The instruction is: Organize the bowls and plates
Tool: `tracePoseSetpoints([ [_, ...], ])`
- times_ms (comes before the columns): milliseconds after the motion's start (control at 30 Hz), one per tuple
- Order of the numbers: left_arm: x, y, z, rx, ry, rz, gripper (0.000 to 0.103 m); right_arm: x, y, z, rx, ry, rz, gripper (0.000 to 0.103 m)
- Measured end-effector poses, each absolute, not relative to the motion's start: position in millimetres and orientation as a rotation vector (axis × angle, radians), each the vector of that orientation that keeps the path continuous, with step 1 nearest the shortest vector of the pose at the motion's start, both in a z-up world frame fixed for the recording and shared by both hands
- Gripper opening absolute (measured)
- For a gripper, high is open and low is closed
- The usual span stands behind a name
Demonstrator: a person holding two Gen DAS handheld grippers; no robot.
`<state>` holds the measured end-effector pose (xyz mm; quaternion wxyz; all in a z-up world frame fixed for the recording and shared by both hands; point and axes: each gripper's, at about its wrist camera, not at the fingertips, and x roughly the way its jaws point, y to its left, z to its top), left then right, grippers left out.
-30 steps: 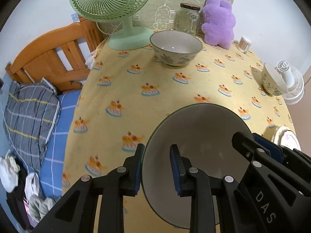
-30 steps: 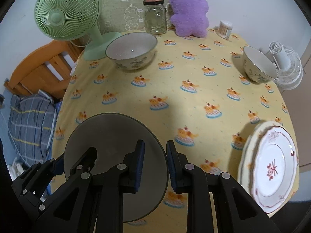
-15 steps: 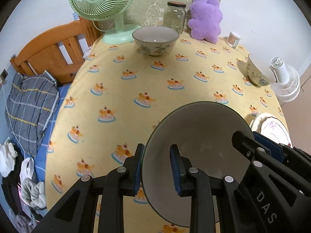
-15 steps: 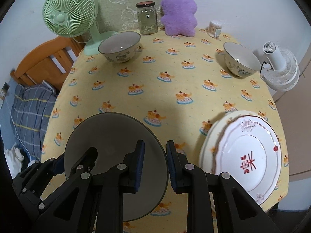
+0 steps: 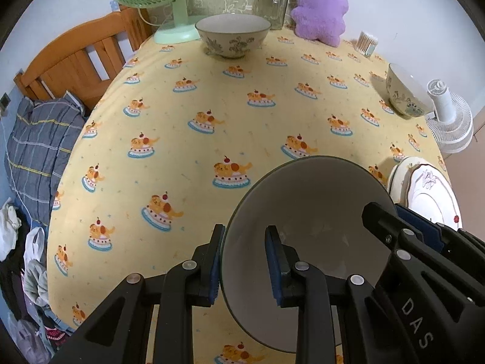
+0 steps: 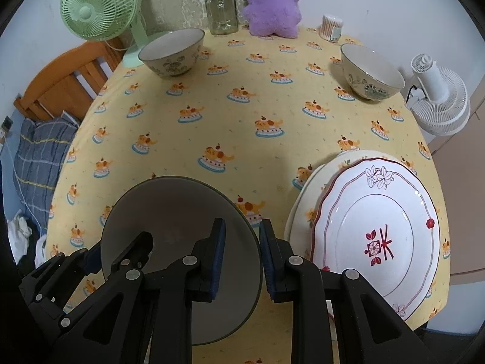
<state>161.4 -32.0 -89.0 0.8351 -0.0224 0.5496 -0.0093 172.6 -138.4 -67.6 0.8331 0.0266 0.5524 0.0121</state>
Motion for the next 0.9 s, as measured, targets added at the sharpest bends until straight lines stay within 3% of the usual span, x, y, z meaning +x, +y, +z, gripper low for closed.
tracePoseSetpoints([
  [233,170.6,-33.1,-90.6,-0.039,1.156,0.0,0.025,184.2,-135.5,-70.1,0.03,1.156,0.041,0.027],
  [467,174.0,-33.2,-91.5,-0.049,1.177,0.006,0.046,189.4,-135.0,-70.3,0.042,1.157,0.07,0.032],
  [533,172.6,-32.8,-90.4,-0.05,1.177,0.004,0.059,189.4,-133.9,-70.0,0.042,1.158,0.084,0.039],
  [600,171.2,-32.1,-88.2,-0.055,1.169,0.005,0.066,188.1,-134.4,-68.6,0.049,1.15,0.091,0.061],
  [667,169.3,-32.5,-85.4,-0.053,1.163,0.01,0.079,186.1,-135.6,-65.8,0.054,1.134,0.096,0.069],
  [833,161.8,-34.4,-73.2,-0.037,1.127,0.031,0.094,180.9,-137.6,-58.3,0.068,1.111,0.124,0.075],
  [900,158.4,-35.3,-66.7,-0.038,1.111,0.032,0.095,177.7,-138.3,-52.8,0.074,1.093,0.137,0.075],
])
